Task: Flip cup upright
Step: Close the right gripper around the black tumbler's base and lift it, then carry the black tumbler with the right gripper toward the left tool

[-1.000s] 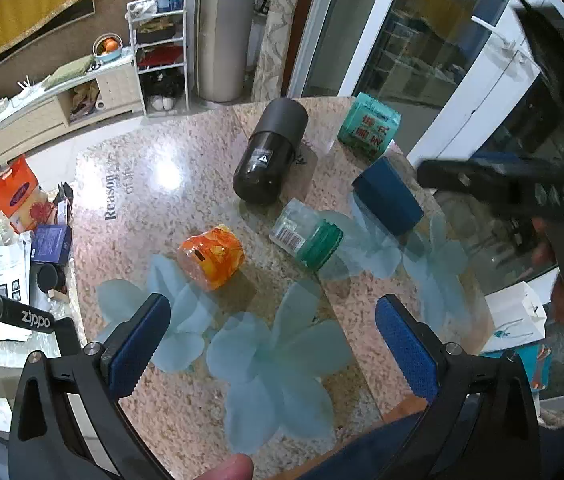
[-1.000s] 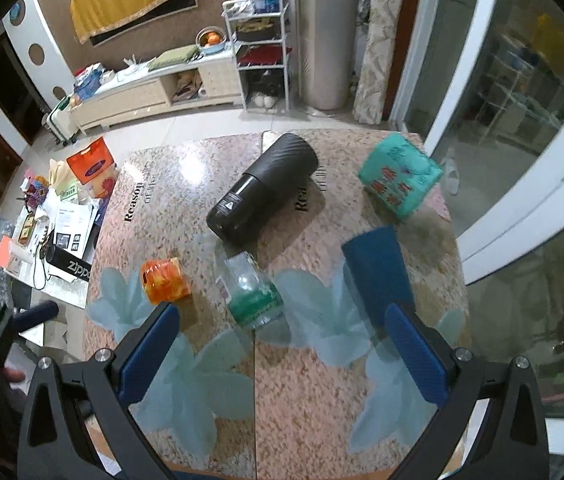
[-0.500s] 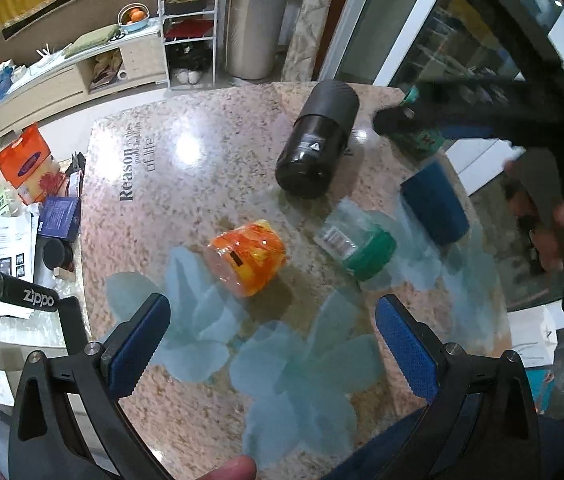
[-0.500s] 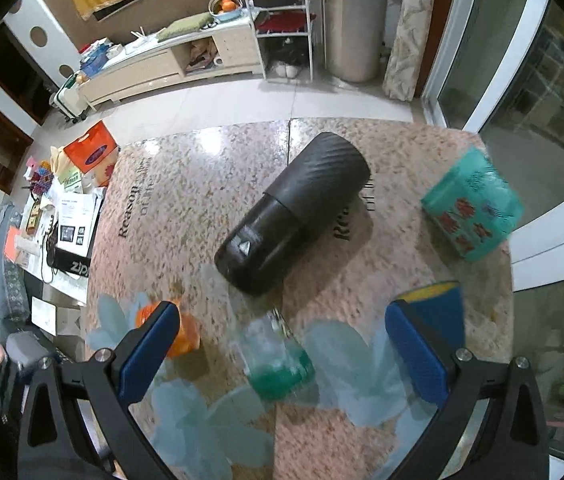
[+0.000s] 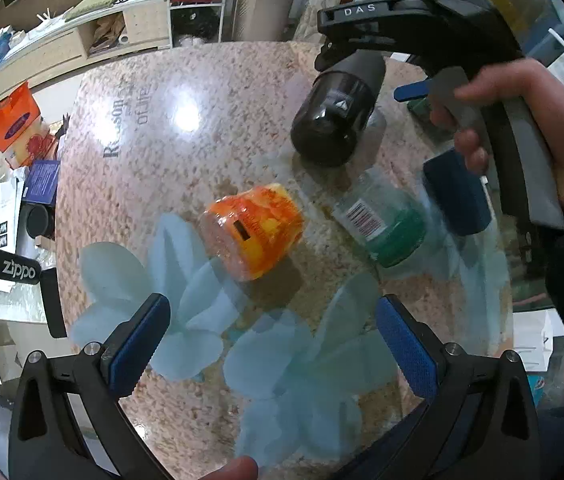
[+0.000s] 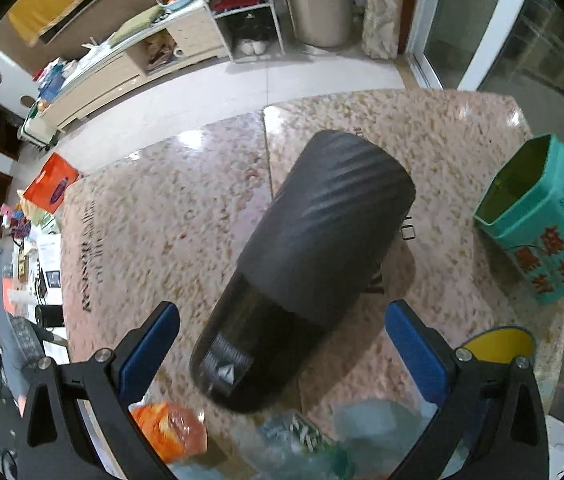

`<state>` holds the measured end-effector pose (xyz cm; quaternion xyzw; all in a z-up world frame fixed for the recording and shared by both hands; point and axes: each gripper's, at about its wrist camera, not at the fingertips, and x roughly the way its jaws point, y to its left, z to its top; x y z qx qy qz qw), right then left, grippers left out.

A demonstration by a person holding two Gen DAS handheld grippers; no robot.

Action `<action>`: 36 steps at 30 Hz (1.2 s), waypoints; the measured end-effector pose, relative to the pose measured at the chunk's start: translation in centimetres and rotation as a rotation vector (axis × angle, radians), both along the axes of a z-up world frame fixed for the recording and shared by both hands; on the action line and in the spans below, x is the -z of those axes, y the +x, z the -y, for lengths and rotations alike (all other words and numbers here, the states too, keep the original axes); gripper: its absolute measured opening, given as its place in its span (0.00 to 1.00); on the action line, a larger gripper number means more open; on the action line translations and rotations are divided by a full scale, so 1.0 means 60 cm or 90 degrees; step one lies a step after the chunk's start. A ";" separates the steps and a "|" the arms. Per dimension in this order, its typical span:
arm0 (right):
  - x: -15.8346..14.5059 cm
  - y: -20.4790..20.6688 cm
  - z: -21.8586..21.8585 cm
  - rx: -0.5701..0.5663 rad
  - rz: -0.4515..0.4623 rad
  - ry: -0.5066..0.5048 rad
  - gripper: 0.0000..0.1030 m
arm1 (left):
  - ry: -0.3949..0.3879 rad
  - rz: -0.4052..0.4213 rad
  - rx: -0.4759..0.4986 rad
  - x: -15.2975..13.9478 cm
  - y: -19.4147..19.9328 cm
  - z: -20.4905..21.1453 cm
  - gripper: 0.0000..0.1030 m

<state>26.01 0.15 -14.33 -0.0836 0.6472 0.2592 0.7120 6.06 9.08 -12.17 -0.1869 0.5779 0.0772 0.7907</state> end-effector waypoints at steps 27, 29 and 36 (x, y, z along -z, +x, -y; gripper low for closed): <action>0.012 0.033 0.051 -0.039 -0.001 0.039 0.81 | -0.035 -0.029 -0.045 0.044 0.014 -0.020 1.00; 0.009 0.037 0.064 -0.027 -0.013 0.063 0.80 | -0.038 -0.031 -0.052 0.043 0.009 -0.023 1.00; -0.042 0.051 0.101 -0.035 0.027 0.088 0.80 | -0.034 -0.027 -0.076 0.035 -0.006 -0.034 1.00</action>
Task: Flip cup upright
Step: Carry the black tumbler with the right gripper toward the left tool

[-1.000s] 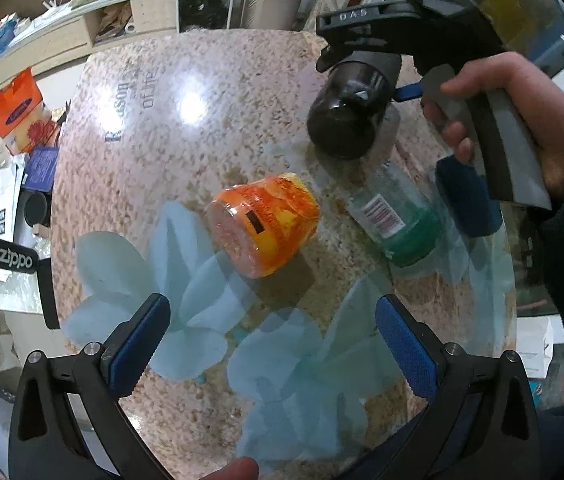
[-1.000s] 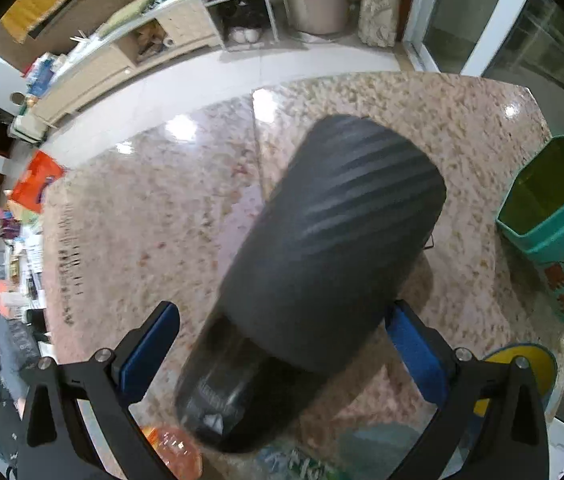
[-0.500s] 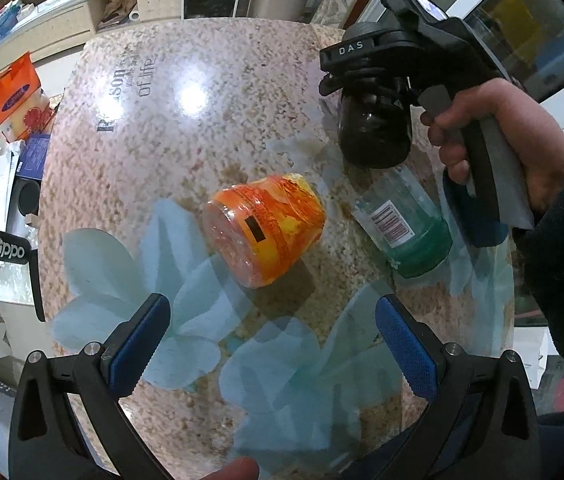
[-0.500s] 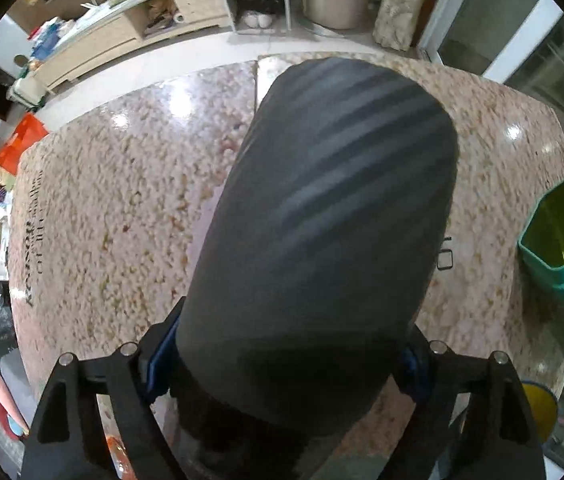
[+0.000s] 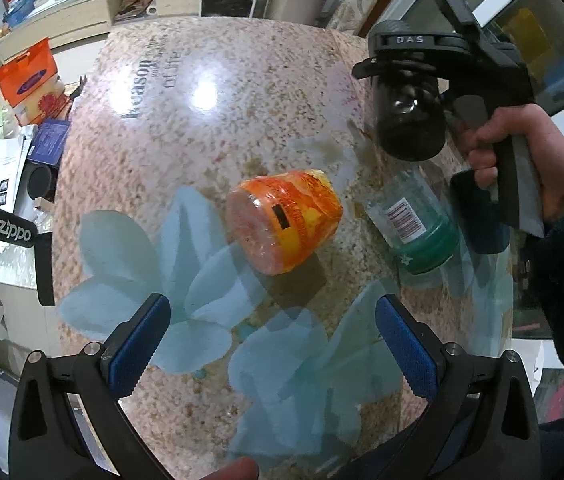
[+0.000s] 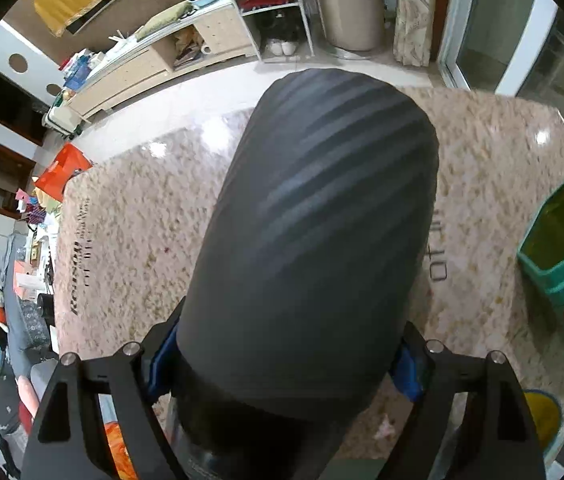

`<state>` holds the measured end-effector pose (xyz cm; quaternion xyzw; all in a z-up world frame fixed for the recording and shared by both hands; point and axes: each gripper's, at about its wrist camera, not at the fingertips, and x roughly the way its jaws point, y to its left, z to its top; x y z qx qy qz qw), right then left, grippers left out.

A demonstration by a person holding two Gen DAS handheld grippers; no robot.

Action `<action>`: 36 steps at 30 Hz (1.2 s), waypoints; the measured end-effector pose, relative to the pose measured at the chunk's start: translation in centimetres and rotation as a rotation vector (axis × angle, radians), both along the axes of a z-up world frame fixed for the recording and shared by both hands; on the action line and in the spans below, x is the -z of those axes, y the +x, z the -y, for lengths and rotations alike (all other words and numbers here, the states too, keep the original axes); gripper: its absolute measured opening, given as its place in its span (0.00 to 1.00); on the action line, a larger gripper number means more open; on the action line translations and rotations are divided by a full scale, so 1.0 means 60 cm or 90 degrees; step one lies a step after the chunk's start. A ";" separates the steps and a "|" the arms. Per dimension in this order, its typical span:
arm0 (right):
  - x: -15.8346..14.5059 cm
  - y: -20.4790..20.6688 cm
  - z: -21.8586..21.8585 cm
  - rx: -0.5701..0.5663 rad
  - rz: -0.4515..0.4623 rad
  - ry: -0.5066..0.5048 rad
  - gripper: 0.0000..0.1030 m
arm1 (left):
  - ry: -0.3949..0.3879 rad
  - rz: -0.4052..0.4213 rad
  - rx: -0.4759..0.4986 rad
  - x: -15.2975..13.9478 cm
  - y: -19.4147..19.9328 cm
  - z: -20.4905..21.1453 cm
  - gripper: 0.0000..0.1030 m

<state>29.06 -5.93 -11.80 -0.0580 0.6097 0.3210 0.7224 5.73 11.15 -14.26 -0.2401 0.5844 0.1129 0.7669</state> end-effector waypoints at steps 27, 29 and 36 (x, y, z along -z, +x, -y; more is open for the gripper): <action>-0.171 -0.298 0.226 -0.094 0.094 0.005 0.79 | 0.066 0.061 0.070 -0.107 -0.074 0.052 1.00; -0.148 -0.330 0.242 -0.100 0.073 -0.008 0.79 | 0.061 0.054 0.073 -0.102 -0.086 0.059 1.00; -0.065 -0.387 0.269 -0.106 0.029 -0.040 0.79 | 0.061 0.020 0.101 -0.061 -0.118 0.092 1.00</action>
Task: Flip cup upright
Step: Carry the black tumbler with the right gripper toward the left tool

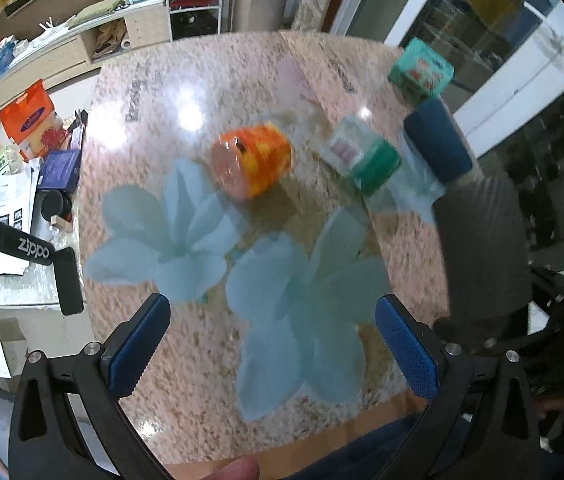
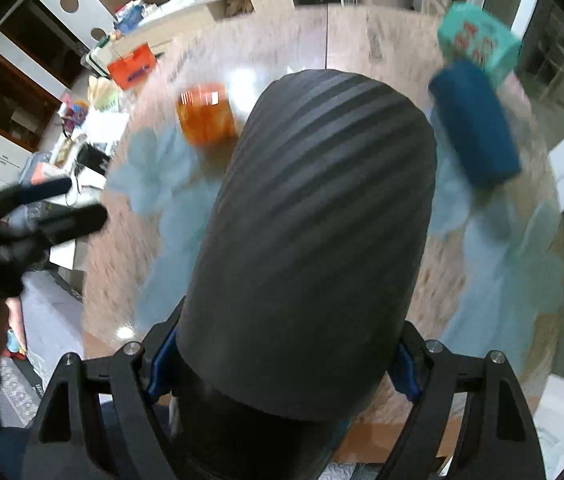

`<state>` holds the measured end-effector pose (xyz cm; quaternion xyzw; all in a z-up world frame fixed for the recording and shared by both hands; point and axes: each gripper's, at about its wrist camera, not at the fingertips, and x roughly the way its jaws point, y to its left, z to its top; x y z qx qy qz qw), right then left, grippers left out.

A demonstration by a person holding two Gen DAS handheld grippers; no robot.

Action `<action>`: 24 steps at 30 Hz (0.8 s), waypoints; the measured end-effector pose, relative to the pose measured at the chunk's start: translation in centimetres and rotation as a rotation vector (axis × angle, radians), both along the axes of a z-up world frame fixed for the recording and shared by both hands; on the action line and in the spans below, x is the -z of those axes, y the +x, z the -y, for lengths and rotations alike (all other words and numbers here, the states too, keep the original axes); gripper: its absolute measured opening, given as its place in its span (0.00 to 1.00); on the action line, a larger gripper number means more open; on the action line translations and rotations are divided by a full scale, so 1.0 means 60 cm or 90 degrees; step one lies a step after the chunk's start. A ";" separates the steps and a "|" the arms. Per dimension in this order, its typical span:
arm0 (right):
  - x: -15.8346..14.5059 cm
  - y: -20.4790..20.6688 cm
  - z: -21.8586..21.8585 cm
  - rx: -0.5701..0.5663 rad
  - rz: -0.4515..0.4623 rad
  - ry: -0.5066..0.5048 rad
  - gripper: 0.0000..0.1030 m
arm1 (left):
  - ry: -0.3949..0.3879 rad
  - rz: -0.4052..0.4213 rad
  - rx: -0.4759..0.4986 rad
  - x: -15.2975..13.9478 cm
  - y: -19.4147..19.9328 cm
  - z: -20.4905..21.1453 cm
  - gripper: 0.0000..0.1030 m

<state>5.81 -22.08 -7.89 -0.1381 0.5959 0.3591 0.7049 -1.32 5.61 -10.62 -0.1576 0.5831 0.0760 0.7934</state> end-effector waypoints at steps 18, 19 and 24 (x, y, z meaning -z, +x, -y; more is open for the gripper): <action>0.090 -0.002 0.002 -0.051 -0.006 -0.073 0.80 | -0.011 -0.041 0.016 0.103 -0.025 0.007 1.00; 0.090 0.000 0.003 -0.051 -0.006 -0.074 0.80 | -0.011 -0.041 0.018 0.103 -0.024 0.008 1.00; 0.093 0.004 -0.025 -0.070 0.002 -0.092 0.80 | -0.017 -0.038 0.022 0.108 -0.017 0.007 1.00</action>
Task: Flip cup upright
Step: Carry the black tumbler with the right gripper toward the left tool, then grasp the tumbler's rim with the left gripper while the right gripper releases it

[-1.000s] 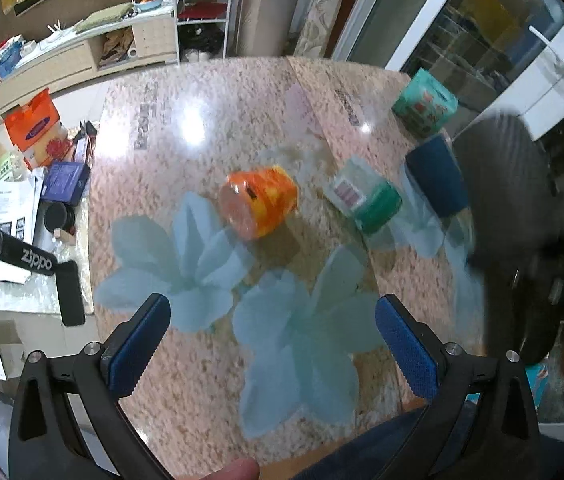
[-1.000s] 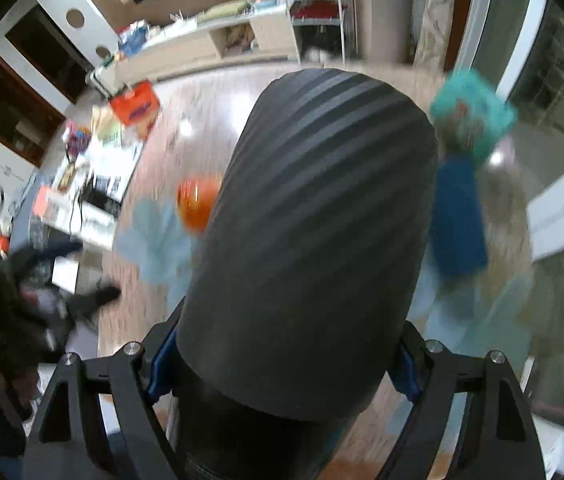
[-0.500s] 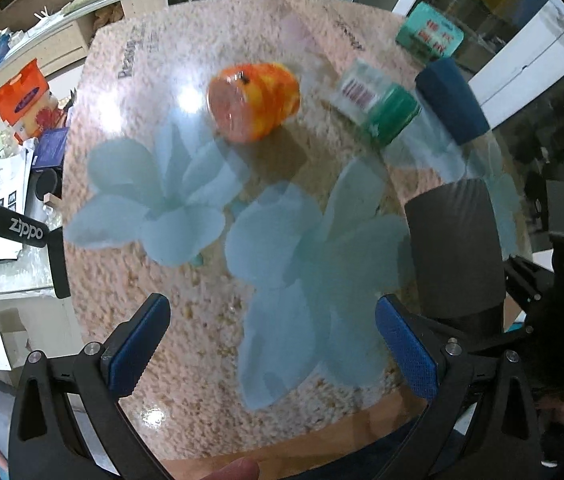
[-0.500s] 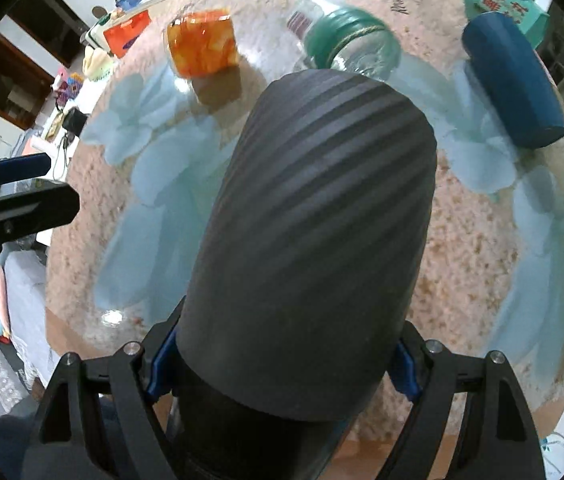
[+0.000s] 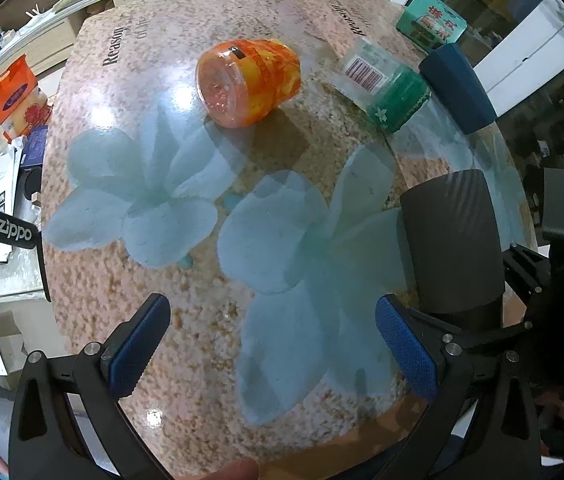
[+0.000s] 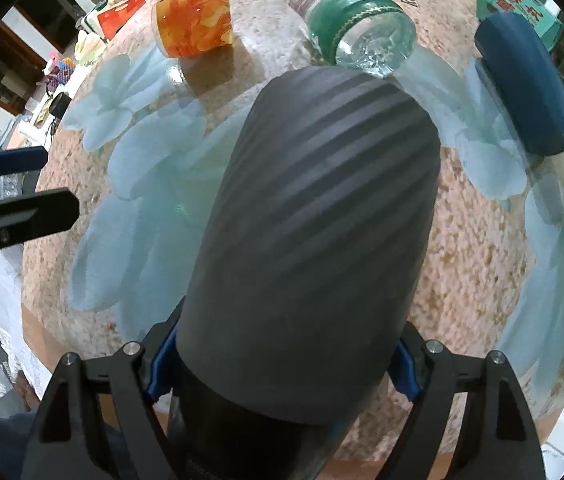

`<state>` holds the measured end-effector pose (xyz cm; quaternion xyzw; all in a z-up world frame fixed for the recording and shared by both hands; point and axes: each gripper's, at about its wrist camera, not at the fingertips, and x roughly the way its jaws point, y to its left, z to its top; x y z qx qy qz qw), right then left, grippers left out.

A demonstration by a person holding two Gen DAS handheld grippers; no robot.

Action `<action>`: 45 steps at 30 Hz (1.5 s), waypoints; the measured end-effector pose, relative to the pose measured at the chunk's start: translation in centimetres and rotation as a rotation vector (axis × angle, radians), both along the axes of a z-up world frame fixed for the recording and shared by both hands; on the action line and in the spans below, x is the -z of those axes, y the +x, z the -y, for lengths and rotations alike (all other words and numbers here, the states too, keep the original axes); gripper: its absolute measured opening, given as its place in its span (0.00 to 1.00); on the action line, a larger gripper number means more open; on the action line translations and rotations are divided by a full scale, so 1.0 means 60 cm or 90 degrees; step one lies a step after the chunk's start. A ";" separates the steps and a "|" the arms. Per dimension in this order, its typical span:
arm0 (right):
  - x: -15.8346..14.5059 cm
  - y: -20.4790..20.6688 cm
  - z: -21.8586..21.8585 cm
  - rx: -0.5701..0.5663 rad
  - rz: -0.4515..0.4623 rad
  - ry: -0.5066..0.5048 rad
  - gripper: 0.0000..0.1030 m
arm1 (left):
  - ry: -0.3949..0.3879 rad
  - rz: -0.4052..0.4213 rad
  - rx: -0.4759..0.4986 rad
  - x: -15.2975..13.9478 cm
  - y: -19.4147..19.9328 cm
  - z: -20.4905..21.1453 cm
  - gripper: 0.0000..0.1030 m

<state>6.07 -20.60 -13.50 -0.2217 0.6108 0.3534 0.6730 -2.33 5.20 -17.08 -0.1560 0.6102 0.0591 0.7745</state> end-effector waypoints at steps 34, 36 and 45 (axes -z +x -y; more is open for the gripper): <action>-0.140 0.071 0.127 0.103 0.018 0.104 1.00 | -0.075 0.045 -0.025 -0.090 -0.008 0.015 1.00; -0.154 0.060 0.126 0.113 0.032 0.107 1.00 | -0.100 0.052 -0.015 -0.104 -0.003 0.028 1.00; -0.171 0.054 0.125 0.140 0.048 0.105 1.00 | -0.163 0.027 -0.020 -0.097 0.044 0.074 1.00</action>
